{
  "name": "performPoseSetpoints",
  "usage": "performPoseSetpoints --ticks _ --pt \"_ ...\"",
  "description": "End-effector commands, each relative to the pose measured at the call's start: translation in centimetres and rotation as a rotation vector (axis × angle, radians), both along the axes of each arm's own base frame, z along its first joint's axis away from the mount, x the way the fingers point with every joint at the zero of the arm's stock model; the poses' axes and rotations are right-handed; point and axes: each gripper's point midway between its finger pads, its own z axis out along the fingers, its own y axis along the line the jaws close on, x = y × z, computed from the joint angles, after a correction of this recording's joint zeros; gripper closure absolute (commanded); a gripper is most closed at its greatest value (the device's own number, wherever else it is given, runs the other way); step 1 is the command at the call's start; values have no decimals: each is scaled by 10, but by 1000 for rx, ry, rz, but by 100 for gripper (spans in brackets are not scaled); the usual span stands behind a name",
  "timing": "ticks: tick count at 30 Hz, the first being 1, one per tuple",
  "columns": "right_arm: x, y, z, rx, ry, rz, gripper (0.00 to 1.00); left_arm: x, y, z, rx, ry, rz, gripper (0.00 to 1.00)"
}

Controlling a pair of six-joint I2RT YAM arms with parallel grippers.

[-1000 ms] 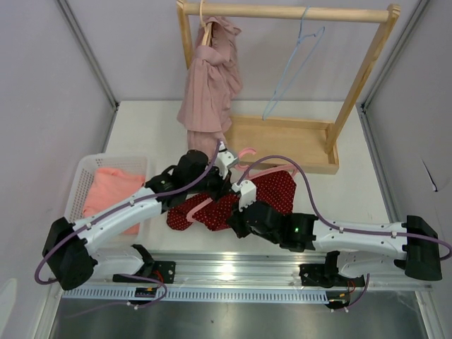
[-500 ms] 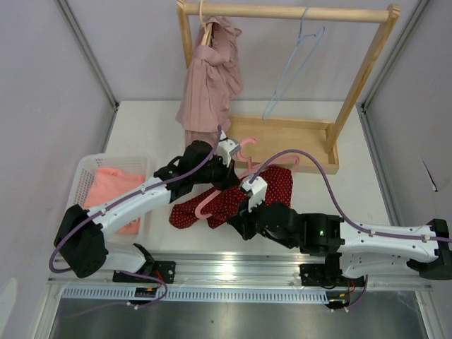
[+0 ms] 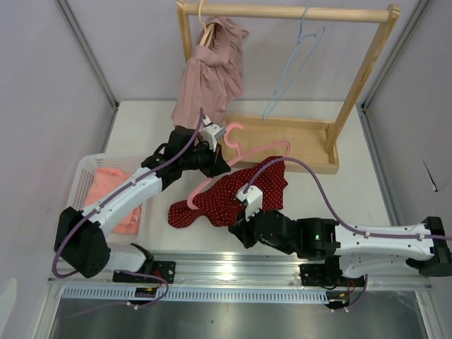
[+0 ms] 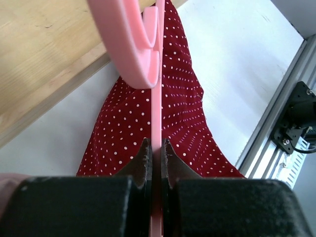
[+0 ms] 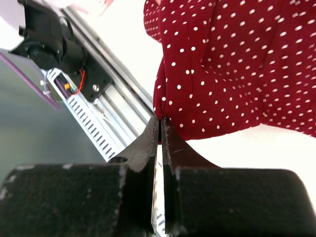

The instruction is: Place the skirt on the hanger

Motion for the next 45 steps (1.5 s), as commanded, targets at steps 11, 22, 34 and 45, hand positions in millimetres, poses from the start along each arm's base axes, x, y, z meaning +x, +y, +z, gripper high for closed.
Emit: performPoseSetpoints --ticks 11,22,34,45 --pt "-28 19 -81 -144 68 73 81 -6 4 87 -103 -218 -60 100" --pt "51 -21 -21 17 33 -131 30 -33 6 96 -61 -422 -88 100" --pt "151 -162 59 248 -59 -508 33 -68 21 123 -48 -401 -150 100" --pt "172 -168 52 309 2 -408 33 -89 25 146 -90 -405 -196 100"
